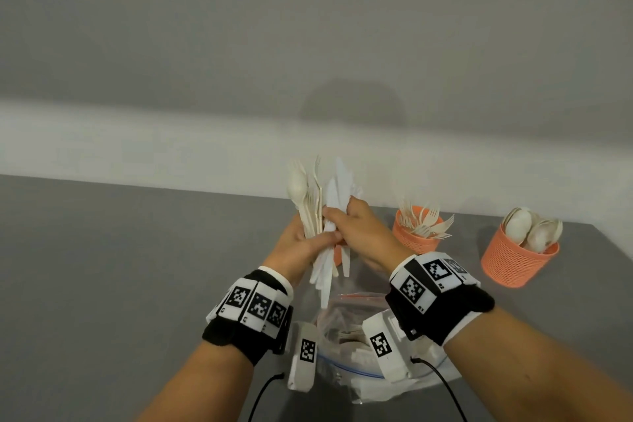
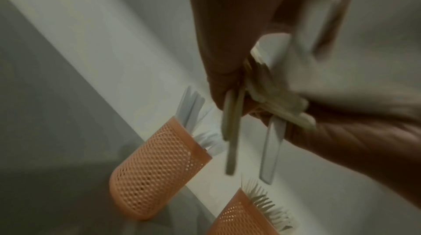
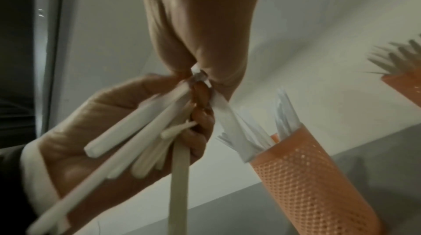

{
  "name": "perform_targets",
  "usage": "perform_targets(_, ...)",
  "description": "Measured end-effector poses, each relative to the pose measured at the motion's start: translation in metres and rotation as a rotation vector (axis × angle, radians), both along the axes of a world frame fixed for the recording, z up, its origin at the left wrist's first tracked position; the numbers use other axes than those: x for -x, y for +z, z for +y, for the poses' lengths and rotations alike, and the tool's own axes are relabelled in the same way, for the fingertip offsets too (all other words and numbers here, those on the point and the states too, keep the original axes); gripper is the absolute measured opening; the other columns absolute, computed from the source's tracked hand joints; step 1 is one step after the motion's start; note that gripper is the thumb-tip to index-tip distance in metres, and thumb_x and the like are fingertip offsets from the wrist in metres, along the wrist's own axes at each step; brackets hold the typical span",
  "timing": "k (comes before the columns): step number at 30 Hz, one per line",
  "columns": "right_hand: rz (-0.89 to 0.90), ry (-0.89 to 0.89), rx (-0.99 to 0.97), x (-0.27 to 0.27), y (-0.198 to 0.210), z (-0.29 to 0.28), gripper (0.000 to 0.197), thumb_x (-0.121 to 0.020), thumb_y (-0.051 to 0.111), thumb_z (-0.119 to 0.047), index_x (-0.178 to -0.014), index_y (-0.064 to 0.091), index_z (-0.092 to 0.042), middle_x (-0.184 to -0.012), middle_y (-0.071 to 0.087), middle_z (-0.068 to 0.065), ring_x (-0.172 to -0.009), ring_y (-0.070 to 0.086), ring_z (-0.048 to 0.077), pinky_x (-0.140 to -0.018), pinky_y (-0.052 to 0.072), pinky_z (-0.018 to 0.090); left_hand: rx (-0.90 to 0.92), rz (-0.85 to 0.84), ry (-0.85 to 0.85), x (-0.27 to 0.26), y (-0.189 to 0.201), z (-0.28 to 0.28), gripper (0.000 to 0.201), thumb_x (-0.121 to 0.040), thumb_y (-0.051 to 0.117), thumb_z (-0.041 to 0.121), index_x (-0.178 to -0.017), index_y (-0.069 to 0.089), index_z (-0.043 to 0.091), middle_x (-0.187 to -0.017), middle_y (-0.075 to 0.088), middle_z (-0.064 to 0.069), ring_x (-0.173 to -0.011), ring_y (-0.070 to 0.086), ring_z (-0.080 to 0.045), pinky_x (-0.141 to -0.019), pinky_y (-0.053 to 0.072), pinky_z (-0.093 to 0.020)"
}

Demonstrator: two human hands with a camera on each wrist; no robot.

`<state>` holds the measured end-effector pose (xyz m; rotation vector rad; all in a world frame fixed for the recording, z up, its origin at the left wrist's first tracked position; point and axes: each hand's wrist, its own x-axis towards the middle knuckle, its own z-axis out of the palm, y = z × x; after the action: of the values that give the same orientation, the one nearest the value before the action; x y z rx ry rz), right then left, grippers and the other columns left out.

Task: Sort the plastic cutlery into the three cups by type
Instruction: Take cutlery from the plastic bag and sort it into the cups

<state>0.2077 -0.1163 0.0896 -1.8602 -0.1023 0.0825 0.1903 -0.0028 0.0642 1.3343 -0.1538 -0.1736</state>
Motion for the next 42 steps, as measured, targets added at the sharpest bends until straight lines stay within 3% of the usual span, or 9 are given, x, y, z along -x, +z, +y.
perform_targets(5, 0.077, 0.087, -0.136, 0.001, -0.004, -0.005, 0.024, -0.099, 0.041, -0.02, -0.115, 0.055, -0.008, -0.077, 0.061, -0.001, -0.059, 0.061, 0.0, -0.053, 0.047, 0.013, 0.123, 0.099, 0.066, -0.001, -0.006, -0.002, 0.025, -0.097, 0.043, 0.017, -0.114, 0.058, 0.009, -0.092, 0.07, -0.009, -0.079, 0.07, -0.016, -0.069, 0.057, -0.025)
perform_targets(9, 0.106, 0.086, -0.286, -0.008, 0.001, -0.011, 0.014, -0.1, 0.04, -0.023, -0.102, 0.049, -0.013, -0.077, 0.056, 0.001, -0.069, 0.058, 0.014, -0.08, 0.052, 0.034, 0.073, 0.068, 0.159, -0.004, -0.011, 0.003, 0.014, -0.095, 0.047, 0.011, -0.09, 0.059, 0.006, -0.052, 0.059, 0.0, -0.045, 0.057, -0.011, -0.046, 0.049, -0.021)
perform_targets(12, -0.009, -0.063, -0.361, -0.026, 0.016, -0.023, 0.015, -0.101, 0.036, -0.018, -0.108, 0.043, -0.007, -0.079, 0.054, 0.002, -0.071, 0.058, 0.013, -0.077, 0.052, 0.027, 0.021, 0.062, 0.214, -0.008, -0.01, 0.015, 0.017, -0.094, 0.048, 0.01, -0.079, 0.057, 0.009, -0.045, 0.053, 0.004, -0.04, 0.049, -0.009, -0.041, 0.042, -0.019)
perform_targets(18, -0.304, -0.205, -0.384, -0.06, 0.023, -0.025, 0.012, -0.102, 0.029, -0.015, -0.111, 0.037, -0.012, -0.082, 0.056, 0.002, -0.075, 0.06, 0.012, -0.08, 0.049, 0.026, 0.046, 0.024, 0.283, -0.017, -0.009, 0.032, 0.01, -0.092, 0.052, 0.008, -0.084, 0.058, 0.008, -0.067, 0.056, -0.003, -0.043, 0.048, -0.008, -0.045, 0.042, -0.021)
perform_targets(25, -0.172, -0.082, -0.098, -0.072, -0.031, -0.002, 0.022, -0.098, 0.04, -0.012, -0.12, 0.043, -0.009, -0.094, 0.059, 0.001, -0.08, 0.06, 0.005, -0.083, 0.051, 0.03, 0.094, -0.025, 0.26, -0.016, -0.005, 0.038, 0.011, -0.09, 0.053, 0.005, -0.092, 0.056, 0.015, -0.077, 0.063, -0.002, -0.045, 0.049, -0.009, -0.047, 0.044, -0.02)
perform_targets(30, -0.227, -0.132, 0.023, -0.079, -0.044, -0.004, 0.013, -0.1, 0.033, -0.013, -0.1, 0.045, -0.017, -0.094, 0.054, 0.004, -0.087, 0.055, 0.019, -0.083, 0.047, 0.039, 0.122, -0.058, 0.225, -0.017, -0.006, 0.034, 0.017, -0.089, 0.053, 0.003, -0.1, 0.054, 0.016, -0.077, 0.067, 0.0, -0.045, 0.05, -0.009, -0.047, 0.046, -0.021)
perform_targets(34, -0.245, -0.104, 0.079, -0.081, -0.047, -0.002, 0.018, -0.097, 0.032, -0.004, -0.098, 0.047, -0.015, -0.084, 0.05, -0.003, -0.084, 0.049, 0.016, -0.077, 0.042, 0.029, 0.092, -0.074, 0.171, -0.017, -0.008, 0.028, 0.014, -0.09, 0.05, 0.004, -0.098, 0.059, 0.012, -0.079, 0.068, 0.003, -0.048, 0.05, -0.01, -0.052, 0.045, -0.02)
perform_targets(38, -0.396, -0.175, -0.009, -0.074, -0.027, -0.008, 0.029, -0.096, 0.042, -0.009, -0.125, 0.043, -0.014, -0.111, 0.049, 0.005, -0.104, 0.049, 0.014, -0.09, 0.041, 0.021, 0.089, -0.058, 0.137, -0.018, -0.009, 0.026, 0.013, -0.09, 0.051, 0.005, -0.088, 0.063, 0.009, -0.085, 0.064, -0.006, -0.053, 0.053, -0.01, -0.057, 0.046, -0.02)
perform_targets(42, -0.518, -0.241, -0.048, -0.045, 0.005, -0.008, 0.018, -0.094, 0.052, -0.023, -0.108, 0.055, -0.012, -0.102, 0.057, 0.001, -0.089, 0.054, 0.005, -0.075, 0.043, 0.011, 0.126, -0.048, 0.143, -0.023, -0.009, 0.023, 0.012, -0.091, 0.051, 0.008, -0.095, 0.062, 0.01, -0.076, 0.068, 0.001, -0.056, 0.057, -0.008, -0.062, 0.048, -0.022)
